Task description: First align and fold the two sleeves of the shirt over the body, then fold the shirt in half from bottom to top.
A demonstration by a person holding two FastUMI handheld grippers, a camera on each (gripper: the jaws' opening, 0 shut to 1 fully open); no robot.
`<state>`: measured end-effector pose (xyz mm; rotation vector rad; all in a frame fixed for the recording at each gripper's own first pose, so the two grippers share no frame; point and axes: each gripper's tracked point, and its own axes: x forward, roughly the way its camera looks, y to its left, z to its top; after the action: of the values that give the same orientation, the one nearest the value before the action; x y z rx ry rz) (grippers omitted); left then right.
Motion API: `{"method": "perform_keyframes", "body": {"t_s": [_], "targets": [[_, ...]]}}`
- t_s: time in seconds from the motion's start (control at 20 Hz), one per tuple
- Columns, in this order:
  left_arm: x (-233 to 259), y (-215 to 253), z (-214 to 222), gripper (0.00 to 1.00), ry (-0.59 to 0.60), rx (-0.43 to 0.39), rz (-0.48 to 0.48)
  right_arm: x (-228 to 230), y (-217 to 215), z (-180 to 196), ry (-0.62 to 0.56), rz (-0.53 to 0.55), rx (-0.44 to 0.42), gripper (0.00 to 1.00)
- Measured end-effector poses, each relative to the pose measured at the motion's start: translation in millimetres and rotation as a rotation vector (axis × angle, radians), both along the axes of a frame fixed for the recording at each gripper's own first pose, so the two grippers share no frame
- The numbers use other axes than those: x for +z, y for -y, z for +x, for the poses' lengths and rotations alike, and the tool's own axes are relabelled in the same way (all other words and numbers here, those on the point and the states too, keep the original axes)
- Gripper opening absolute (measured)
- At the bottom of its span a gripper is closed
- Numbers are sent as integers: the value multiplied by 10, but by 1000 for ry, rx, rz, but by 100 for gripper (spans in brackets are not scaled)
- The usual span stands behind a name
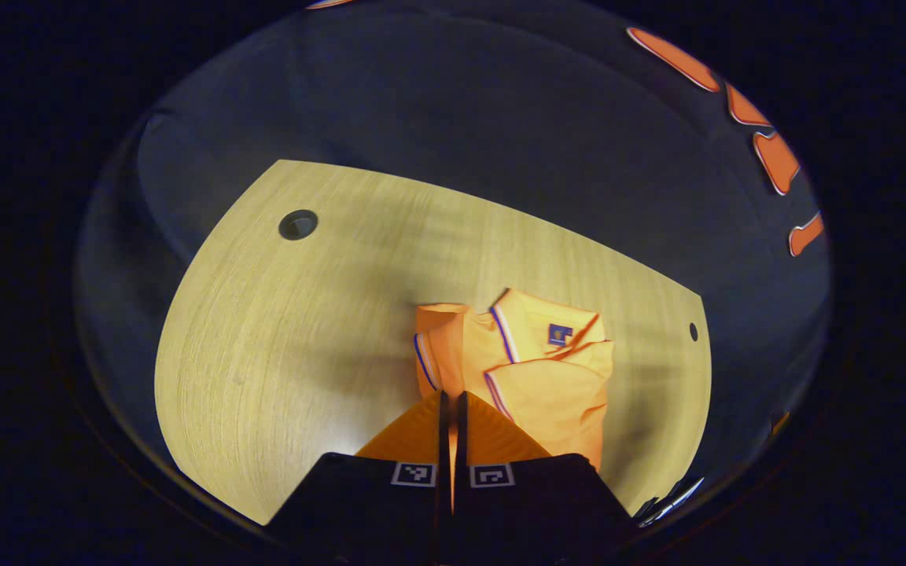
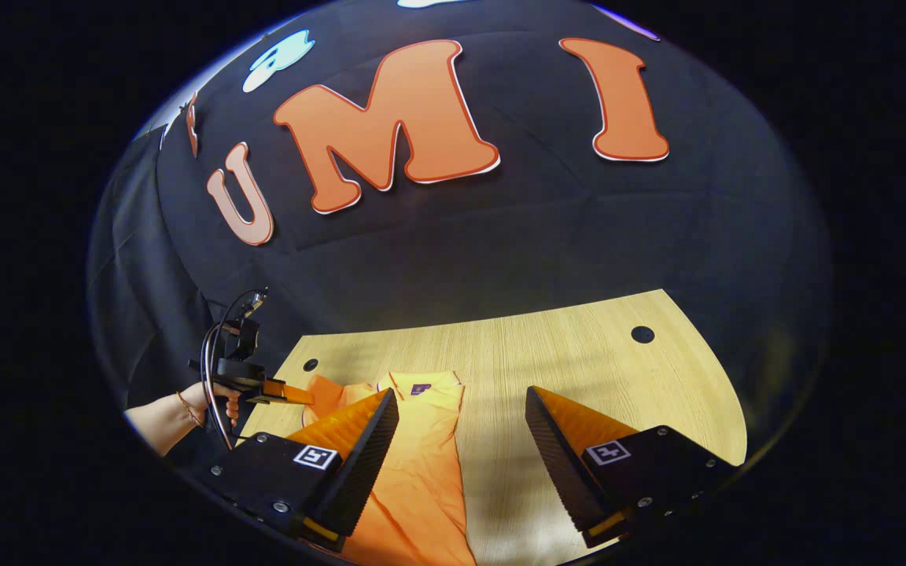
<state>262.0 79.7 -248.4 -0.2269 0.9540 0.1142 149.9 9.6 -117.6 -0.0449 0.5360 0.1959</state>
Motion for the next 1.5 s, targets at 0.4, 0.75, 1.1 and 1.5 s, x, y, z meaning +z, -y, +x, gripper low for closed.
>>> {"method": "perform_keyframes", "body": {"t_s": [0.4, 0.75, 1.1, 1.5], "targets": [[-107, 1036, 48, 1, -33, -144, 4, 59, 301, -107, 37, -18, -33, 99], [-499, 1523, 39, 1, -112, -179, 38, 16, 568, -218, 24, -5, -75, 99], [-749, 1746, 29, 11, -123, -162, -3, -76, 701, -293, -5, -22, -95, 99], [-616, 1639, -155, 99, -96, -186, 22, -245, 489, -281, -39, -37, -66, 99]]}}
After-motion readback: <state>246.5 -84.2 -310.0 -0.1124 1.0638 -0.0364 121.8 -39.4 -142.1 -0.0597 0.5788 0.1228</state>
